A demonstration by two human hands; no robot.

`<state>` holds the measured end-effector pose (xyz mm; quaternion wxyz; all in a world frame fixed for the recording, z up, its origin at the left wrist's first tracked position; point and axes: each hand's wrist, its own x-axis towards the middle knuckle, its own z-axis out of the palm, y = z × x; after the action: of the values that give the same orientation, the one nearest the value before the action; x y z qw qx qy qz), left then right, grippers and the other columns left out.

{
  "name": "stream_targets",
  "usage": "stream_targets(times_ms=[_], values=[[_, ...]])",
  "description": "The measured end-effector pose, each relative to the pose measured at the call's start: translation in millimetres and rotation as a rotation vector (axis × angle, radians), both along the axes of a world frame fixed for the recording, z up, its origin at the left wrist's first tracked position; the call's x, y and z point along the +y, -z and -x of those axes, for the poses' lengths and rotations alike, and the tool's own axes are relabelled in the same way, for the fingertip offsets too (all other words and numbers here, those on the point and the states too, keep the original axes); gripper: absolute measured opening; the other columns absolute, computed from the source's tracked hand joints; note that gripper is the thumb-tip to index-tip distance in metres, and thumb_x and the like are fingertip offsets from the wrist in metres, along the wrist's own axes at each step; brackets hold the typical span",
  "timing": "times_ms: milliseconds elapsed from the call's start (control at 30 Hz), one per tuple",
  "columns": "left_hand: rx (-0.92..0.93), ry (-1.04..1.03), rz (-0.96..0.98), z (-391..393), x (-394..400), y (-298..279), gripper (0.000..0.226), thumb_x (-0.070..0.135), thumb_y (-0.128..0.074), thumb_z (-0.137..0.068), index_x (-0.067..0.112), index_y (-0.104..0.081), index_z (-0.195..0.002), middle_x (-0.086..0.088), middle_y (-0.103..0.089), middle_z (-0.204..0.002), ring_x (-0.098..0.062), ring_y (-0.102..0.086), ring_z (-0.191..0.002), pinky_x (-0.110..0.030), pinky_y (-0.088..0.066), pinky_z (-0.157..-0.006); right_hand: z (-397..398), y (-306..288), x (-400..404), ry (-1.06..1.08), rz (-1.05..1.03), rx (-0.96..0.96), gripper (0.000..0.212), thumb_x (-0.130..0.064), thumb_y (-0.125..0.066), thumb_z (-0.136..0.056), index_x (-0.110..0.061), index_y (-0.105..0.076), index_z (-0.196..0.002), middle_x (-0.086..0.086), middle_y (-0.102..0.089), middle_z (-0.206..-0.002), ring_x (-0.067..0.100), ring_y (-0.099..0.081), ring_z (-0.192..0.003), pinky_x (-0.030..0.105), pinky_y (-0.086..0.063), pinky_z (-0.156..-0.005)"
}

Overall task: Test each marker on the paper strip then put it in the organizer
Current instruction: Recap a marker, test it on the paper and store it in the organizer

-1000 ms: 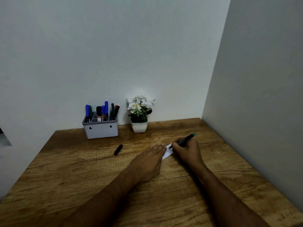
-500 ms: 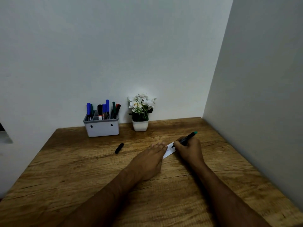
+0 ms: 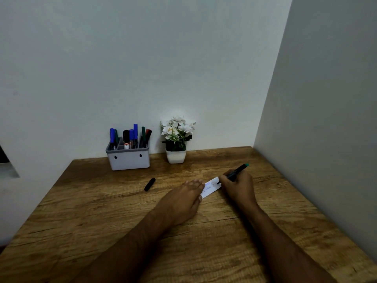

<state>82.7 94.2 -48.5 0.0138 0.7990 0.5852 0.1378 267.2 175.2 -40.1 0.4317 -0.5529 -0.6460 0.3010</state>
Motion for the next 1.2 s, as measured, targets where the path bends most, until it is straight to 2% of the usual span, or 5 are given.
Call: stream_targets(times_ms=[167, 333, 600, 1000, 1200], values=[[-0.001, 0.005, 0.019, -1, 0, 0, 0.054, 0.033, -0.03, -0.107, 0.018, -0.022, -0.158, 0.001, -0.02, -0.165, -0.009, -0.014, -0.152, -0.023, -0.007, -0.121, 0, 0, 2, 0.011, -0.023, -0.007, 0.014, -0.014, -0.069, -0.089, -0.011, -0.075, -0.076, -0.002, -0.074, -0.071, 0.01, -0.071, -0.065, 0.036, -0.058, -0.058], [-0.005, 0.006, 0.011, 0, -2, -2, 0.053, 0.031, -0.03, -0.107, 0.017, -0.022, -0.158, 0.001, -0.019, -0.165, -0.009, -0.014, -0.152, -0.021, -0.004, -0.118, -1, 3, 5, 0.05, -0.007, -0.01, 0.012, -0.017, -0.073, -0.089, -0.011, -0.076, -0.08, 0.0, -0.075, -0.074, 0.009, -0.072, -0.066, 0.024, -0.056, -0.053], [-0.01, 0.004, 0.003, -1, -1, -1, 0.053, 0.031, -0.03, -0.107, 0.017, -0.023, -0.158, 0.001, -0.019, -0.165, -0.009, -0.013, -0.152, -0.02, -0.004, -0.119, 0, 3, 6, 0.075, 0.032, 0.011, 0.01, -0.018, -0.073, -0.09, -0.009, -0.076, -0.084, 0.002, -0.076, -0.078, 0.01, -0.073, -0.069, 0.018, -0.05, -0.051], [-0.026, 0.008, -0.007, 0, 2, 4, 0.053, 0.032, -0.032, -0.106, 0.017, -0.025, -0.157, 0.0, -0.022, -0.164, -0.01, -0.016, -0.151, -0.019, -0.005, -0.116, 2, 4, 6, 0.126, 0.061, 0.083, 0.011, -0.018, -0.074, -0.089, -0.008, -0.074, -0.085, 0.005, -0.076, -0.078, 0.017, -0.074, -0.071, 0.027, -0.057, -0.058], [-0.045, -0.014, -0.014, 0, 3, -2, 0.054, 0.033, -0.038, -0.103, 0.018, -0.033, -0.154, 0.002, -0.033, -0.161, -0.011, -0.028, -0.147, -0.026, -0.024, -0.117, -4, -7, 0, 0.136, 0.034, 0.211, 0.014, -0.01, -0.073, -0.087, -0.012, -0.072, -0.074, 0.001, -0.073, -0.072, 0.011, -0.069, -0.066, 0.019, -0.047, -0.053]])
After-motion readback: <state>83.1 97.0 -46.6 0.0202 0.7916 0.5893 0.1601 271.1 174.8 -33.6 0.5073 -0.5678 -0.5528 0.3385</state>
